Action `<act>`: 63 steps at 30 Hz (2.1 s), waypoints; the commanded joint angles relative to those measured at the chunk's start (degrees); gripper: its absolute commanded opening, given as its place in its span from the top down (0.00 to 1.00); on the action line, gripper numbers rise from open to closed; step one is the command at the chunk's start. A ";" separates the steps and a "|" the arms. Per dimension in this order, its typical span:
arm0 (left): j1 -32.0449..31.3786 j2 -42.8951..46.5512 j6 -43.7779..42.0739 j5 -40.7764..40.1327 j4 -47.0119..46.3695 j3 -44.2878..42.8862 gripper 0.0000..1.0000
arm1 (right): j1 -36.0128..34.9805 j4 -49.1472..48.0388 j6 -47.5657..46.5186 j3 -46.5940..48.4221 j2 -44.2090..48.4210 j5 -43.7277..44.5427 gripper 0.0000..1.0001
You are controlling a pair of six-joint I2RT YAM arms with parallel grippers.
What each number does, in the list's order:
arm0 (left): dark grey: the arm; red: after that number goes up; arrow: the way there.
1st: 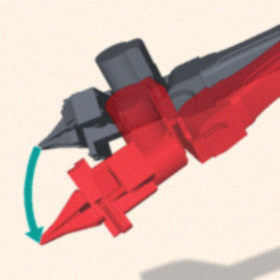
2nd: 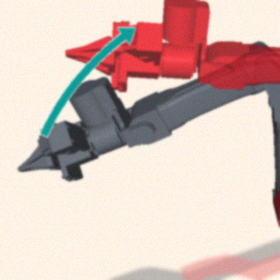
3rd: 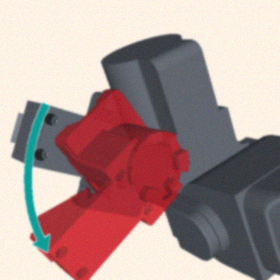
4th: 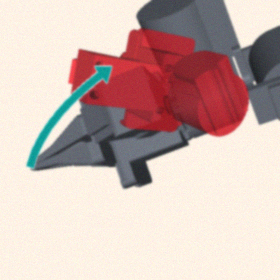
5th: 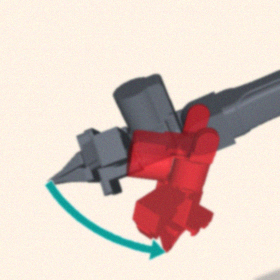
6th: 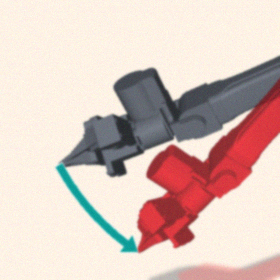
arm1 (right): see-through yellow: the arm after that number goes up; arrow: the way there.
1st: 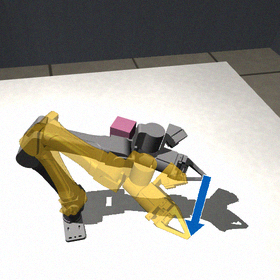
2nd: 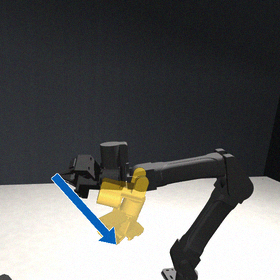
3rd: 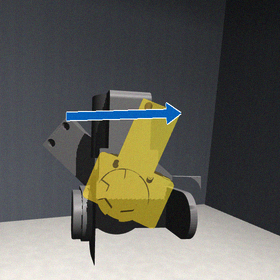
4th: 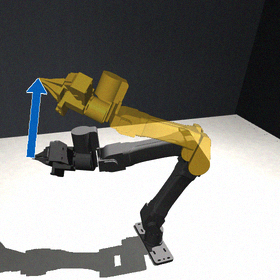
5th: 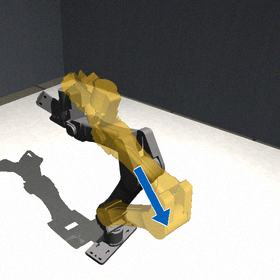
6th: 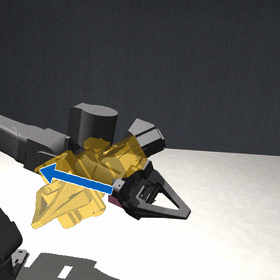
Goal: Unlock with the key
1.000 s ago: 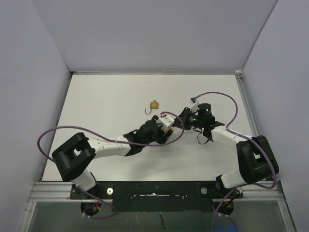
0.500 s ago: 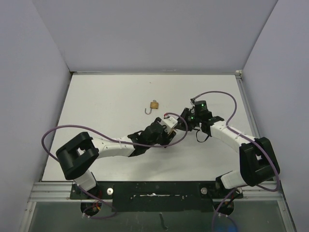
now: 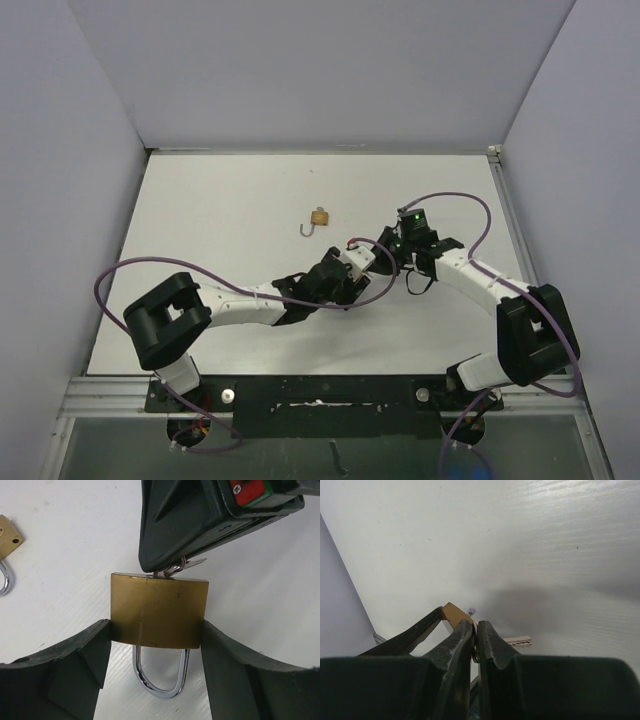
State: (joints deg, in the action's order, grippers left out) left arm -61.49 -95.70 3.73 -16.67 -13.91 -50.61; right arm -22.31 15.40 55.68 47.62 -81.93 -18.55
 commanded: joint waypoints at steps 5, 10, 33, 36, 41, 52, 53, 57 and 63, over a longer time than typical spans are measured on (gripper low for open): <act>-0.93 1.72 0.36 0.10 -8.49 -4.70 1.00 | -0.18 -6.23 1.80 0.24 5.97 -3.24 0.76; 0.53 3.45 1.94 -0.21 -5.68 -4.15 1.00 | 5.95 -9.86 0.85 -1.38 8.52 -5.04 0.49; 11.59 5.76 15.03 1.63 4.26 -13.56 1.00 | 12.96 -30.27 -17.94 -17.75 16.83 -8.28 0.09; 11.60 4.39 15.70 1.21 4.89 -15.07 1.00 | 10.77 -30.61 -20.21 -18.09 18.22 -8.35 0.10; 11.68 2.46 17.03 0.95 5.50 -16.64 1.00 | 6.43 -34.36 -23.58 -19.76 18.15 -7.87 0.10; 12.03 0.28 20.31 0.41 5.34 -18.03 1.00 | 2.73 -41.49 -20.43 -23.75 15.45 -5.87 0.14; 12.14 0.26 20.55 0.47 5.12 -18.05 1.00 | 2.59 -43.69 -19.80 -24.90 15.10 -5.71 0.14; 12.37 0.69 21.42 0.67 4.55 -17.90 1.00 | 2.10 -48.52 -17.86 -27.36 13.54 -3.14 0.14; 12.73 2.89 23.31 1.92 2.48 -17.20 1.00 | 2.11 -58.64 -15.15 -29.29 8.50 -3.65 0.13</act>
State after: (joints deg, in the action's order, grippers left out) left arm -49.25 -96.66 24.51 -14.94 -1.93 -64.12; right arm -19.90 -30.44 38.11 18.87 -71.02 -23.22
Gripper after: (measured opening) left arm 0.635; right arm 0.872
